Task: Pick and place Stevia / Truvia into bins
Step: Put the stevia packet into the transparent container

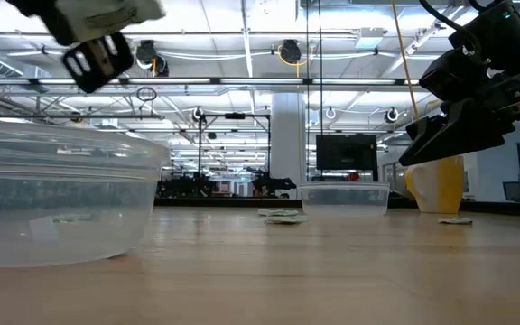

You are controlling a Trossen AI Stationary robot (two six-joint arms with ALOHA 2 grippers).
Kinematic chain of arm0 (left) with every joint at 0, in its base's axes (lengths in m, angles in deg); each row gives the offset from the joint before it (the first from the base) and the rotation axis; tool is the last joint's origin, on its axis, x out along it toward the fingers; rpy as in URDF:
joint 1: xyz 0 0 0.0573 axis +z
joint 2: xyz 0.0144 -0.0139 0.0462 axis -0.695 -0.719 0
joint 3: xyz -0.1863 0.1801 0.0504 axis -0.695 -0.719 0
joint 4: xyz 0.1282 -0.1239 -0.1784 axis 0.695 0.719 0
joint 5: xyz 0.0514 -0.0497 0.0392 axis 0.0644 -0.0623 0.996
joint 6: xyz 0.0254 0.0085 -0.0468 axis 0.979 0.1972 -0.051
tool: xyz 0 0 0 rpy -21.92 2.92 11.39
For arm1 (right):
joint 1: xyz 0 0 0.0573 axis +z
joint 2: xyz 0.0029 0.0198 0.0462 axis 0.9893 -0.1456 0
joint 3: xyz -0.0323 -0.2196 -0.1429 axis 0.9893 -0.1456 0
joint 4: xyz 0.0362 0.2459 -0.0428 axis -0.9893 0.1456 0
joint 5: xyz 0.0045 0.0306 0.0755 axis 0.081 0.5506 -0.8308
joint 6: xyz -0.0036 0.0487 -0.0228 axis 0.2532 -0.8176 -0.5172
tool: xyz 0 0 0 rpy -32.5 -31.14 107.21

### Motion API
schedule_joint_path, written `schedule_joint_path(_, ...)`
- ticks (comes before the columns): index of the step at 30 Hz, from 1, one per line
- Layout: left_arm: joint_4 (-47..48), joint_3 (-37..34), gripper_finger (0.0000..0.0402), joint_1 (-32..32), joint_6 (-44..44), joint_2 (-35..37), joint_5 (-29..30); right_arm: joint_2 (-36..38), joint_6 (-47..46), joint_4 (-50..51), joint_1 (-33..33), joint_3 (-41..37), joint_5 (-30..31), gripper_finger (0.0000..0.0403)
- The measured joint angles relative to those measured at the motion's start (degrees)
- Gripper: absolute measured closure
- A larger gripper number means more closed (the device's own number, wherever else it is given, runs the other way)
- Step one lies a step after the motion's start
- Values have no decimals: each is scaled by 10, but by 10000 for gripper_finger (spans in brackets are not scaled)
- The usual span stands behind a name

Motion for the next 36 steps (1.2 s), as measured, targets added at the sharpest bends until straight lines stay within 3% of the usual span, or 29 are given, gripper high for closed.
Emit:
schedule_joint_path(3,155,63,397,-12,-57,-21,20,0,0,0,0,0,0,259)
schedule_joint_path(5,196,90,397,-14,-73,-38,23,0,0,0,0,0,0,259)
schedule_joint_path(11,184,111,383,-15,-135,-115,-14,0,0,2,0,0,0,259)
schedule_joint_path(17,190,110,397,-15,-186,-171,-48,0,0,2,0,0,0,259)
schedule_joint_path(20,190,110,392,-9,-203,-176,-54,0,0,2,0,0,0,259)
schedule_joint_path(30,189,111,318,7,-204,-175,-68,0,0,0,0,0,0,259)
schedule_joint_path(36,166,111,314,25,-194,-175,-162,0,9,0,0,0,0,259)
